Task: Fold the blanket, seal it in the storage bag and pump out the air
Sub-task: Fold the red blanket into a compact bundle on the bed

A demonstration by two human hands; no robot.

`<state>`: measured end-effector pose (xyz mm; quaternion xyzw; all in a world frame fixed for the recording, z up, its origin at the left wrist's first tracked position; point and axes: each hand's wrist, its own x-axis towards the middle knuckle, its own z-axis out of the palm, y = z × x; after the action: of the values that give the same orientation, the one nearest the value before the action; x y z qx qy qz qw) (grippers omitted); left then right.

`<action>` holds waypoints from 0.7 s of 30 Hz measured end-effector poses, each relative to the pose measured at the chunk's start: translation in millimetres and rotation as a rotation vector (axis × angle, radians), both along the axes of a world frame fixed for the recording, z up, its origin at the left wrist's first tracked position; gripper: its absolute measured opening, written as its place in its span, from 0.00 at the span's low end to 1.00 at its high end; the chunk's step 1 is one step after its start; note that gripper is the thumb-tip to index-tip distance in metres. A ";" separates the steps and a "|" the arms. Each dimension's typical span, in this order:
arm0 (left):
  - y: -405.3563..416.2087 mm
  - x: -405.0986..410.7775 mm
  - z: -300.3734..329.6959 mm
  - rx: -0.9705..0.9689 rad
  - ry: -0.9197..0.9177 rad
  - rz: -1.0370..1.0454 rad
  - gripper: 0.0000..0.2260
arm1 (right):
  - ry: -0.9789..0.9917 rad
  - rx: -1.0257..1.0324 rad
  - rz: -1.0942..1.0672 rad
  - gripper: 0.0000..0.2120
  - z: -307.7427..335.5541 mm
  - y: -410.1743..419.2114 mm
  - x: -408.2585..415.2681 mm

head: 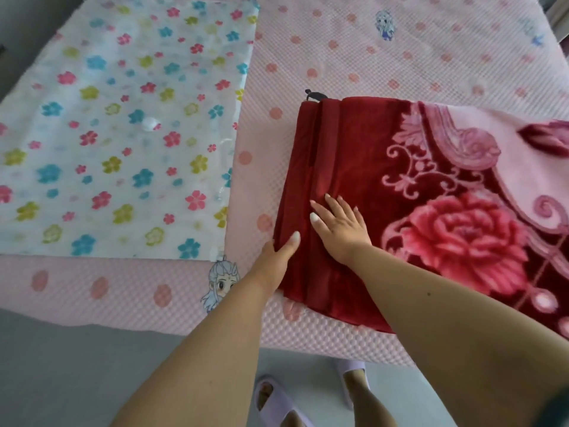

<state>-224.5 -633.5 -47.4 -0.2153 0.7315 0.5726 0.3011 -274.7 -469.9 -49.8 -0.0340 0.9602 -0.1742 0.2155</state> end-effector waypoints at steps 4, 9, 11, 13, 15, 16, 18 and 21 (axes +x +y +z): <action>-25.1 -1.1 -6.1 -0.233 0.148 -0.059 0.28 | -0.050 -0.025 -0.049 0.25 2.4 3.6 -9.3; -68.5 -21.4 6.6 -0.413 0.163 -0.089 0.25 | 0.036 0.087 -0.096 0.25 17.3 -14.9 -23.4; -78.8 -33.5 10.4 -0.473 0.182 -0.120 0.24 | 0.178 0.047 -0.152 0.24 22.7 -21.6 -34.8; -85.1 -47.7 16.3 -0.543 0.206 -0.144 0.22 | 0.321 -0.049 -0.195 0.22 26.5 -29.7 -49.9; -93.3 -63.6 18.3 -0.614 0.228 -0.146 0.21 | 0.358 -0.159 -0.170 0.21 29.2 -46.4 -70.0; -96.9 -72.0 18.4 -0.645 0.237 -0.146 0.21 | 0.326 -0.234 -0.169 0.20 31.4 -56.7 -79.2; -102.1 -88.8 17.7 -0.695 0.265 -0.144 0.21 | 0.219 -0.380 -0.213 0.20 30.8 -78.2 -97.9; -118.0 -103.7 8.0 -0.777 0.300 -0.146 0.23 | -0.014 -0.559 -0.400 0.21 18.7 -109.3 -120.2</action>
<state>-328.1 -751.5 -39.3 -0.1748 0.9421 0.2564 0.1271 -394.8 -579.2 -31.1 0.0985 0.8614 -0.4699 0.1660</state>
